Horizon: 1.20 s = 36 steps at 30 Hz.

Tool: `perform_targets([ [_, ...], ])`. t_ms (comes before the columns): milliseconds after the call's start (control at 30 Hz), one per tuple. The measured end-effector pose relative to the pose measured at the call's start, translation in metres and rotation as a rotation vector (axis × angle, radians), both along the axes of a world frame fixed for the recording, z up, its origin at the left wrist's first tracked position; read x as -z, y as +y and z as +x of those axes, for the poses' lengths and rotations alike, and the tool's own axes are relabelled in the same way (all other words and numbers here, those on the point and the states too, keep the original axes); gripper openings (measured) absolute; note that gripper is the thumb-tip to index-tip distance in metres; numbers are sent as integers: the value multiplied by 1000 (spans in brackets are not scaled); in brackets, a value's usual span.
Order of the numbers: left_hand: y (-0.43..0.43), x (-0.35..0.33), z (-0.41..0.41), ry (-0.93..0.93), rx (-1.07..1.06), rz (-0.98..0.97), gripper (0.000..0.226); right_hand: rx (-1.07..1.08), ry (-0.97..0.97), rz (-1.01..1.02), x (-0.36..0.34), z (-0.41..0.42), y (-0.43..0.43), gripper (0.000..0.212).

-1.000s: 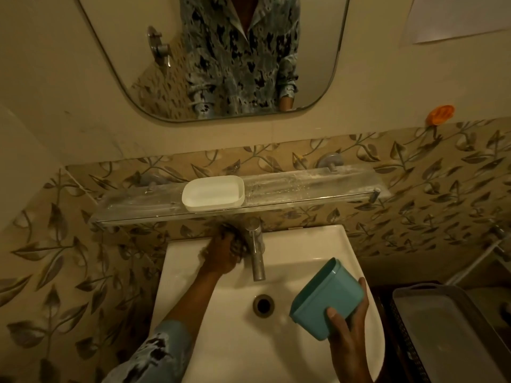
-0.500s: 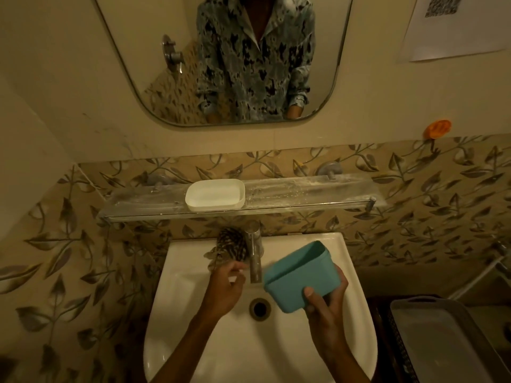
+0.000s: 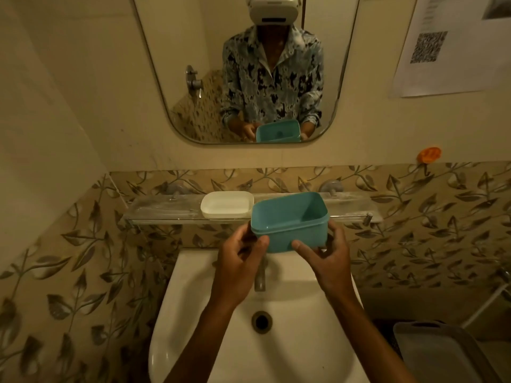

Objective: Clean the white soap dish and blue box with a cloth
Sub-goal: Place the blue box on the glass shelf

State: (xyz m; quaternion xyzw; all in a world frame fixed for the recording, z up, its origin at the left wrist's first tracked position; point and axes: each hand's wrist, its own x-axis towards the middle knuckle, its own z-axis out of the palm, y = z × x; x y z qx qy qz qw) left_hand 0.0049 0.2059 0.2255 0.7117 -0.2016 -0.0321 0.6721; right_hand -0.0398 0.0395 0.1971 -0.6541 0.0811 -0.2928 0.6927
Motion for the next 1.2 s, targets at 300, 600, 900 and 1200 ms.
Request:
perform_targets([
  [300, -27, -40, 59, -129, -200, 143, 44, 98, 12, -382, -51, 45, -25, 63],
  [600, -30, -37, 88, -291, -157, 319, 47, 30, 110, -425, -52, 66, -40, 54],
  [900, -33, -17, 90, -323, -251, 433, 51, 48, 179, -471, -36, 72, -36, 54],
  [1200, -33, -7, 92, -325, -312, 601, 52, 104, 263, -631, -27, 76, -34, 60],
])
